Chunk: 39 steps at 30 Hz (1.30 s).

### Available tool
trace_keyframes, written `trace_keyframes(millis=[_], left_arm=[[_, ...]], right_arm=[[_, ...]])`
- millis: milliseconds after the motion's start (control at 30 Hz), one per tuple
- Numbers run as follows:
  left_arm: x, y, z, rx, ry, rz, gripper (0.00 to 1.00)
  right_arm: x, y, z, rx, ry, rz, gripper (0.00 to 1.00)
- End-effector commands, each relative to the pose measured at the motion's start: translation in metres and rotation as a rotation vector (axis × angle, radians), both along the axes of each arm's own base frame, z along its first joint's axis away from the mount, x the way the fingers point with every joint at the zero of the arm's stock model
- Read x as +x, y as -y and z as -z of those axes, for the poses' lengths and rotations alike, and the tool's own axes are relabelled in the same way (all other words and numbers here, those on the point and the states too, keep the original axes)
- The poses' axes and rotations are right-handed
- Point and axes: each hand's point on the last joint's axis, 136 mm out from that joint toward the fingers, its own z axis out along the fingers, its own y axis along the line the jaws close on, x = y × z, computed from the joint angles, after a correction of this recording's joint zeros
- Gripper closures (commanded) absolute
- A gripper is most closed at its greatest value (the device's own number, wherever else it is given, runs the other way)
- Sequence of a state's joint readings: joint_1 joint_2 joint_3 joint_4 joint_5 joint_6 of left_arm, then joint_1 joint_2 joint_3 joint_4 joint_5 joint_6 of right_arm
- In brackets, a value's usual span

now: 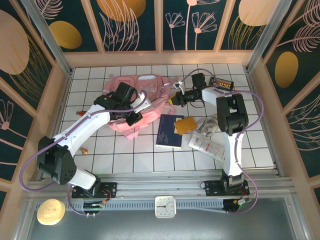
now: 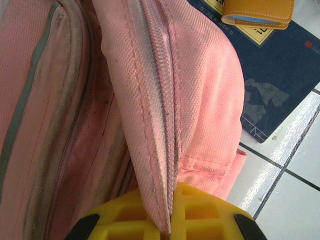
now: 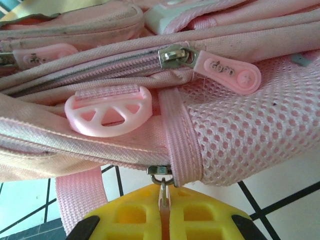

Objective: Pack the student bag

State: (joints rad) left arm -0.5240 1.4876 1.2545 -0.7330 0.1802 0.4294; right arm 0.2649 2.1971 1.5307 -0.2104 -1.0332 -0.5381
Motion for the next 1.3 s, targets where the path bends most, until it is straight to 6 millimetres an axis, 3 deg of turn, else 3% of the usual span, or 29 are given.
trace_keyframes(millis=[0,233,500,800,933,1133,1267], left_arm=[[0.022,0.016,-0.019,-0.065,0.082,-0.015,1.0],[0.01,0.028,0.009,0.014,0.066,0.023,1.0],[0.031,0.042,-0.006,-0.063,0.12,-0.044,1.0],[0.022,0.058,0.015,-0.039,0.085,0.01,1.0],[0.027,0.063,0.014,-0.065,0.09,-0.012,1.0],[0.042,0.085,0.004,-0.14,0.078,-0.034,1.0],[0.041,0.099,0.005,-0.167,0.075,-0.011,1.0]], right_arm=[[-0.008,-0.007,-0.036,-0.03,0.015,0.021,1.0],[-0.019,-0.004,-0.04,-0.12,-0.032,0.057,1.0],[-0.055,-0.025,-0.04,-0.23,-0.015,-0.024,1.0],[-0.082,-0.026,-0.067,-0.244,-0.026,-0.026,1.0],[-0.092,-0.025,-0.073,-0.252,-0.041,-0.027,1.0],[-0.13,-0.042,-0.06,-0.309,-0.1,-0.089,1.0],[-0.137,-0.046,-0.057,-0.306,-0.151,-0.074,1.0]])
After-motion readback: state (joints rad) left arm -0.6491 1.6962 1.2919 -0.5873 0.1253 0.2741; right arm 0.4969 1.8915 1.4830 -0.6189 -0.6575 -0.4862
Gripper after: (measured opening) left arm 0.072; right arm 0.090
